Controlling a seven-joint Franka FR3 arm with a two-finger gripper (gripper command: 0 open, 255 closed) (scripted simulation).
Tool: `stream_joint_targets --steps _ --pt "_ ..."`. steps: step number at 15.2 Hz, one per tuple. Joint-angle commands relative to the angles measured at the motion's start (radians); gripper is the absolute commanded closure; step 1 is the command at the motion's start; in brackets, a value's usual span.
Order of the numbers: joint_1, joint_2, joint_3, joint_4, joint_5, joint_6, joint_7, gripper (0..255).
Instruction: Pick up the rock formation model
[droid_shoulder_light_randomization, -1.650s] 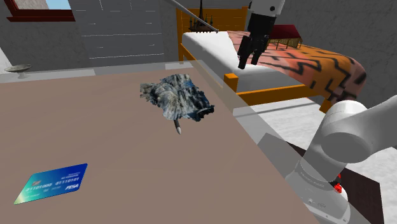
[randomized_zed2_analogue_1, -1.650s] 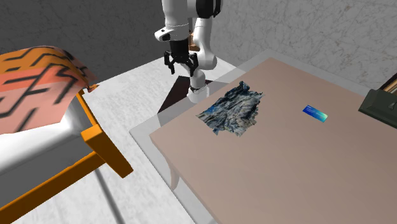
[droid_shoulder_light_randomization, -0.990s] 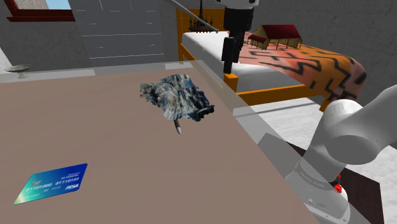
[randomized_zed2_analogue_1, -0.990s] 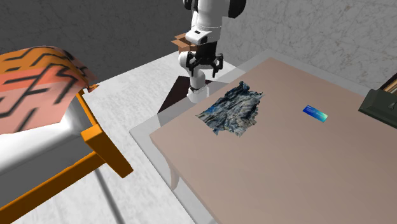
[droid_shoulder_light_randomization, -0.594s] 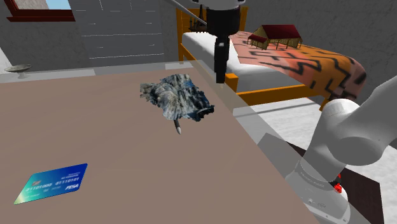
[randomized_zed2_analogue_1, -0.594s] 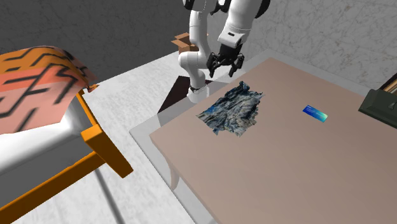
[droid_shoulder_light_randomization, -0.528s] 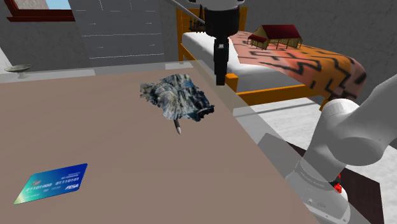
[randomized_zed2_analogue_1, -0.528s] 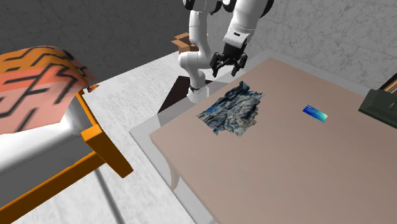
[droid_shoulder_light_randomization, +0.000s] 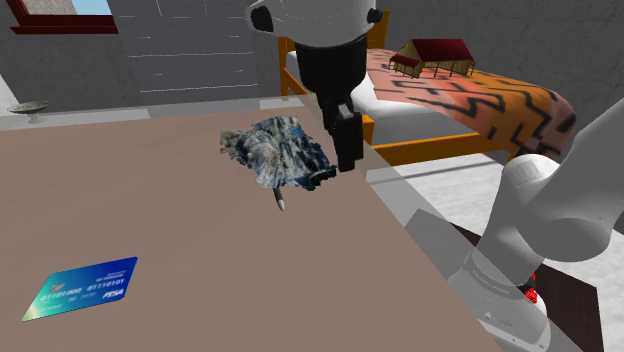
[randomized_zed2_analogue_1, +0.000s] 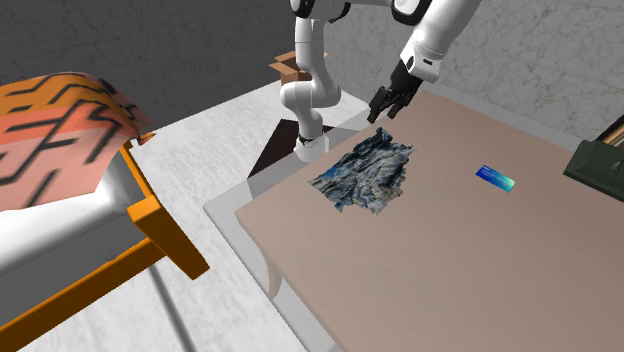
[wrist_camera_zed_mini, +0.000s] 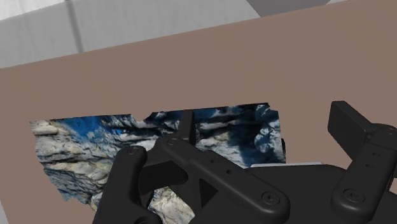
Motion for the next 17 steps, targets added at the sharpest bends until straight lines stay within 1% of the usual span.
stream_joint_targets --steps 1,5,8,9,17 --pt "0.005 0.001 0.007 -0.023 0.0 0.02 0.002 0" --pt "0.009 -0.008 0.008 -0.084 0.005 0.072 0.01 0" --pt "0.01 -0.009 0.008 -0.092 0.006 0.079 0.012 0" --pt "0.01 -0.01 0.008 -0.092 0.006 0.078 0.012 255" --pt "0.01 -0.009 0.009 -0.09 0.006 0.077 0.013 255"
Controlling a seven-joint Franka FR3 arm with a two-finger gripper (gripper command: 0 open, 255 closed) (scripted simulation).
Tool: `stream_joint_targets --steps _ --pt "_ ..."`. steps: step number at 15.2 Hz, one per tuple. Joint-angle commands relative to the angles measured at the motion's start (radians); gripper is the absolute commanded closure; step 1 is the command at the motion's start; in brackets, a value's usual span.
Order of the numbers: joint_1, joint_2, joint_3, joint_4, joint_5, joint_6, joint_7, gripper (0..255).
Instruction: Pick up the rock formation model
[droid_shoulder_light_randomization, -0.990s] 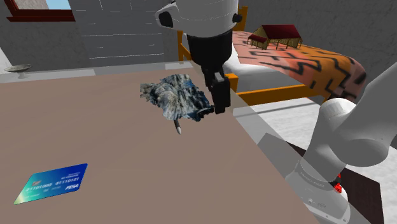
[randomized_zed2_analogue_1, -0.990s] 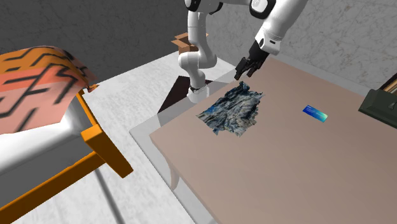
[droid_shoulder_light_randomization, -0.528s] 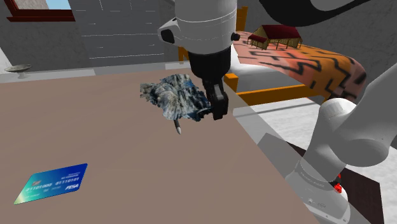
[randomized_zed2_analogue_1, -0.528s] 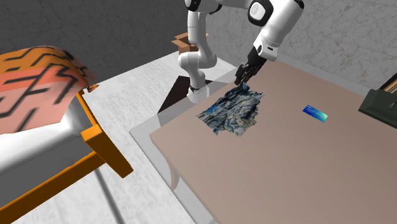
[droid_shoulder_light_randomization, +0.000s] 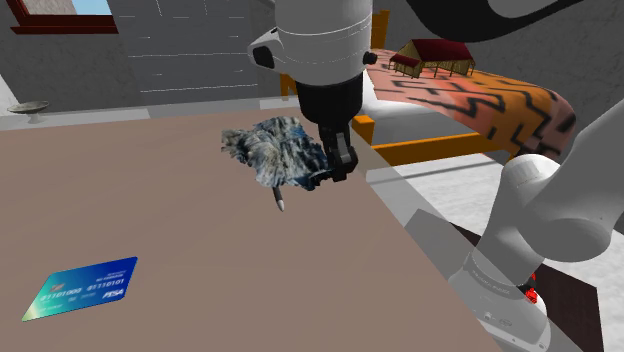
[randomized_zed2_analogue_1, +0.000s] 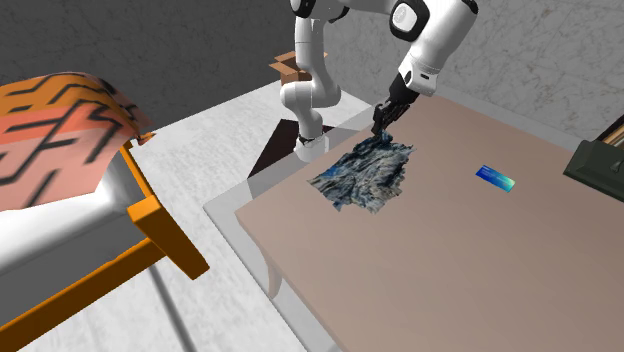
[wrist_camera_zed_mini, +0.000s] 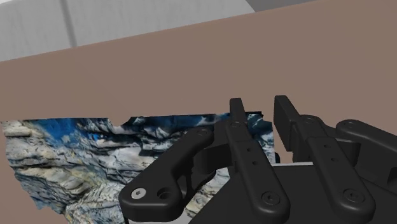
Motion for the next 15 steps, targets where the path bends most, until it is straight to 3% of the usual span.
stream_joint_targets --steps 1,15 --pt "0.0 0.0 -0.001 -0.002 0.0 0.002 -0.001 255" --pt "-0.016 0.047 0.002 0.228 -0.025 -0.183 -0.026 255"
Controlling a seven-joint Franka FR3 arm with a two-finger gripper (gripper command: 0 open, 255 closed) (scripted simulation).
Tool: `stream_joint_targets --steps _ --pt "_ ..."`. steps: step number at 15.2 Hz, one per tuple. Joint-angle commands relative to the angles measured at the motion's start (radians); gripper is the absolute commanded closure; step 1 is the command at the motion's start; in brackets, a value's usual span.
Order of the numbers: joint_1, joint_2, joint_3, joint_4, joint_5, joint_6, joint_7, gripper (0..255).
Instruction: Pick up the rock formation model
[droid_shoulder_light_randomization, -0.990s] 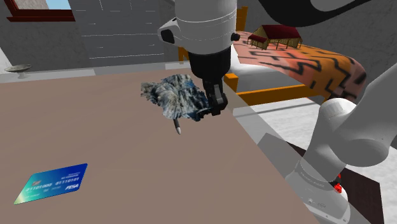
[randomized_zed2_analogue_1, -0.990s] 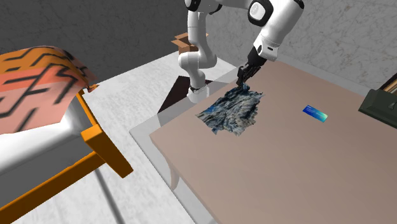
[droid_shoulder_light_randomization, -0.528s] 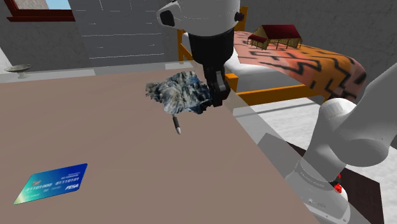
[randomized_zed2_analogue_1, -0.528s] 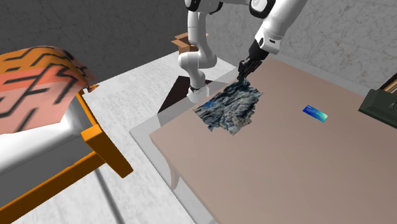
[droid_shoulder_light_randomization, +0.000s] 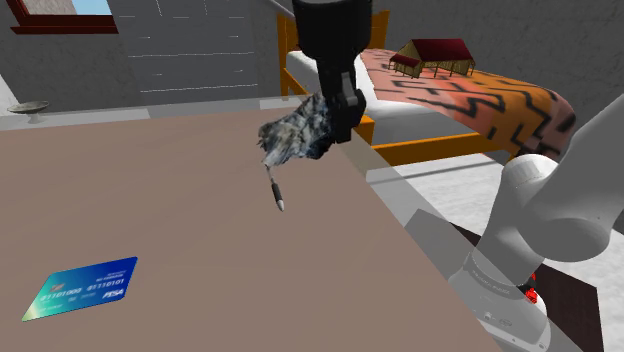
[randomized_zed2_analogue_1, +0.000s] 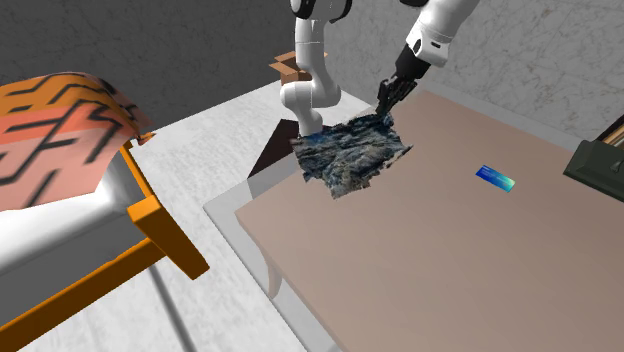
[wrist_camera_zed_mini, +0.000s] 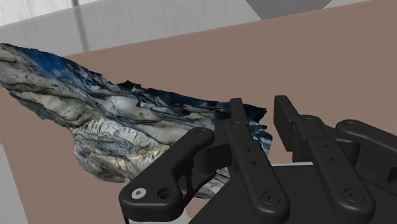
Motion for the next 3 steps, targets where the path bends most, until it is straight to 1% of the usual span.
stream_joint_targets --steps 1,3 --pt "-0.003 0.012 0.002 0.039 -0.006 -0.028 -0.002 255" --pt "-0.003 0.013 0.003 0.042 -0.006 -0.03 -0.003 255"
